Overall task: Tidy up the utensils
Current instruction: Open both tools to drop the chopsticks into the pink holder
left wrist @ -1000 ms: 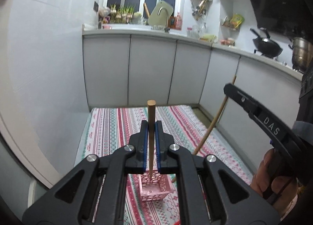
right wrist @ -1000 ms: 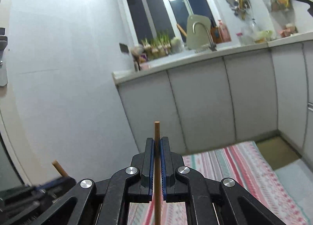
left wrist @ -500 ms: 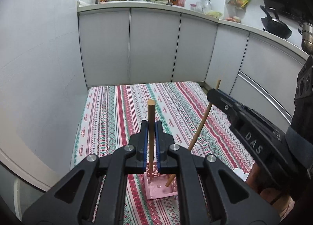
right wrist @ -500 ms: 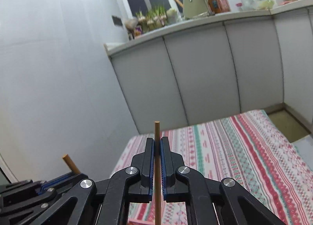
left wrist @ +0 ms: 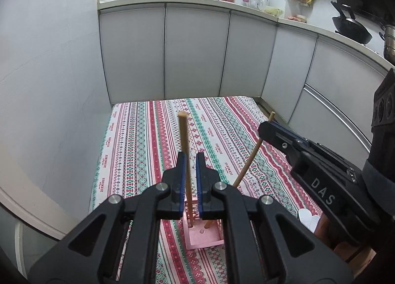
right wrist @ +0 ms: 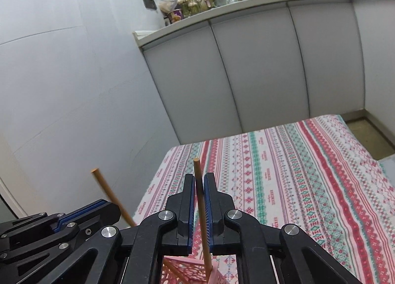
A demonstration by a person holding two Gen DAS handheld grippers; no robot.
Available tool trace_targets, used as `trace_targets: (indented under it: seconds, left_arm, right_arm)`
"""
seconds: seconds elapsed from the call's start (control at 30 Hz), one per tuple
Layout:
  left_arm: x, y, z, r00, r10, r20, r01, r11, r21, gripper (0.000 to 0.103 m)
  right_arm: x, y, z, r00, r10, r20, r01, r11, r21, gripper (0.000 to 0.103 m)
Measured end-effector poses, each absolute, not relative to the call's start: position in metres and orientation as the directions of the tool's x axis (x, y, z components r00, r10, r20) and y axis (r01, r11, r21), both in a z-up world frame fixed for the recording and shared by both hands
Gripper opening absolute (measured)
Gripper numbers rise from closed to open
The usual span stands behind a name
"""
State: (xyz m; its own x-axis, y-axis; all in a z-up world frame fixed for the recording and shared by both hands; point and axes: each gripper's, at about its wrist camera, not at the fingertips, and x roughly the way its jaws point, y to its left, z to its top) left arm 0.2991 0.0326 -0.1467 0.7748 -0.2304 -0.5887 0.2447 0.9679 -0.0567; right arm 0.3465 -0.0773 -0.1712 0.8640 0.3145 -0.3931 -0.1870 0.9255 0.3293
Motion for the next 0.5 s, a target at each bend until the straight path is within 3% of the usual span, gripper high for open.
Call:
trace_targets:
  seconds: [0.07,0.2,0.5]
  left_arm:
    - [0.300,0.033,-0.147,0.776,-0.228,-0.589,0.241,0.969,-0.057,0.013]
    - [0.299,0.034,-0.144,0.781,-0.227,-0.582,0.236,0.970,-0.060,0.024]
    - [0.289,0.039,-0.135,0.788,-0.235,-0.569,0.229,0.970,-0.082,0.051]
  right_arm:
    - [0.345,-0.080,-0.169,0.863,0.316,-0.394,-0.185,0.923,0.337,0.009]
    - [0.340,-0.087,-0.162,0.866,0.320,-0.384,-0.180,0.916,0.358,0.024]
    - [0.320,-0.104,-0.140,0.865,0.317,-0.389,-0.174,0.917,0.359,0.038]
